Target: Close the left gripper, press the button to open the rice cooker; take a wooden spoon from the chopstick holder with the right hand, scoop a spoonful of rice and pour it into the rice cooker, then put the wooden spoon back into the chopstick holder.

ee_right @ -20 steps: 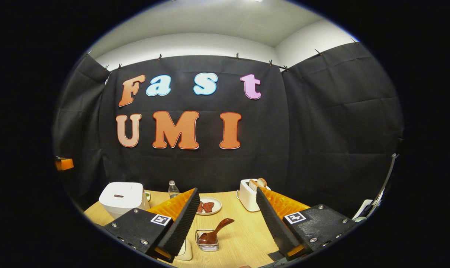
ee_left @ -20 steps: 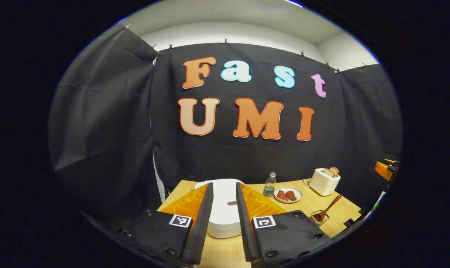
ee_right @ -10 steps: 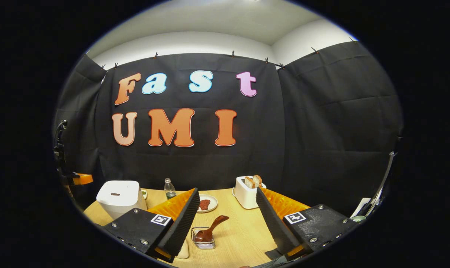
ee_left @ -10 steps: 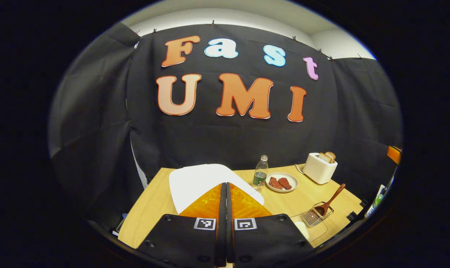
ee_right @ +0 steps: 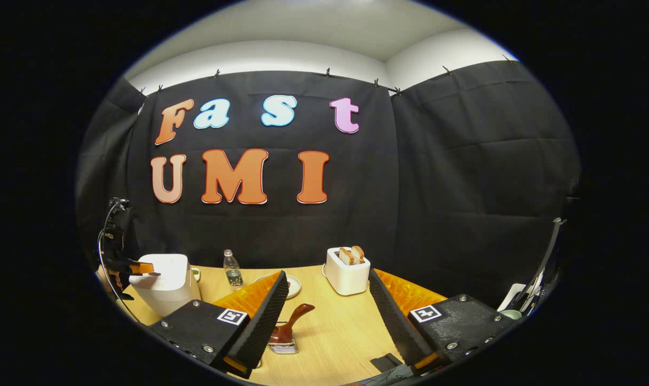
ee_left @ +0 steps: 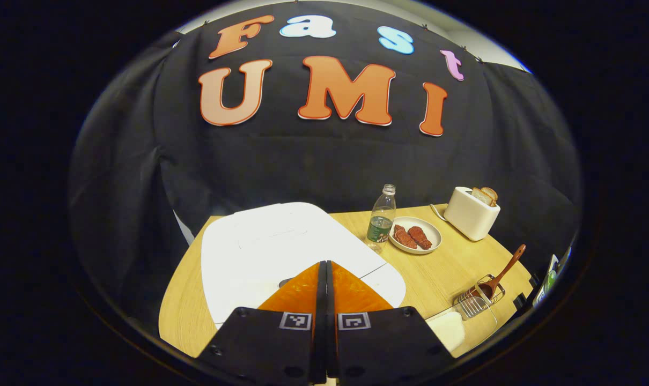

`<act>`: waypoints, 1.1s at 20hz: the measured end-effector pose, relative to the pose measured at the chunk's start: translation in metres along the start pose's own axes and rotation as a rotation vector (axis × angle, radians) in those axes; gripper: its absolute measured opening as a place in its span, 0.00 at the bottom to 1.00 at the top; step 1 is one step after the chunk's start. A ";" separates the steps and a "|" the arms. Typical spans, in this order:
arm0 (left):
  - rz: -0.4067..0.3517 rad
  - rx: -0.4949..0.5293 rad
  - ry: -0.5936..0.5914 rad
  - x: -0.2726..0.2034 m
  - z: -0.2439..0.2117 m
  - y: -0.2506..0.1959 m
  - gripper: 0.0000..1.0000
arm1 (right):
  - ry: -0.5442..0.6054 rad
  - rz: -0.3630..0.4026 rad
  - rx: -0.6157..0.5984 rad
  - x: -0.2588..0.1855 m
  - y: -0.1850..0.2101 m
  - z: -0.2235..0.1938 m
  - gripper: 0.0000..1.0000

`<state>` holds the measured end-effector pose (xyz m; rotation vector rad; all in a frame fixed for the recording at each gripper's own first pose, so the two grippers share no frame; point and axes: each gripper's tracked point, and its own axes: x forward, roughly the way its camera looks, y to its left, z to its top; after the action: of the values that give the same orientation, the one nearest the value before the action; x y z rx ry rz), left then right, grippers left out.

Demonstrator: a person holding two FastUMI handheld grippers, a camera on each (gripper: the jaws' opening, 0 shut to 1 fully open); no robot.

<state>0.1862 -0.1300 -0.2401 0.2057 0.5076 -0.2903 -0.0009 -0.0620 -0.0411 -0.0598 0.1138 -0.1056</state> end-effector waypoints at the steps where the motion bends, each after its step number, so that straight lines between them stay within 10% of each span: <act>1: 0.012 -0.001 0.013 0.006 -0.004 0.005 0.05 | 0.006 -0.001 0.001 0.001 0.000 -0.002 0.95; 11: 0.065 0.060 0.037 0.010 -0.013 0.013 0.05 | 0.062 0.018 0.019 0.010 0.006 -0.027 0.95; 22: 0.161 0.032 -0.300 -0.125 0.078 0.012 0.04 | 0.109 0.067 0.075 0.029 0.024 -0.058 0.95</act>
<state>0.1201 -0.1119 -0.1090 0.2283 0.1876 -0.1682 0.0232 -0.0447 -0.1030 0.0246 0.2208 -0.0465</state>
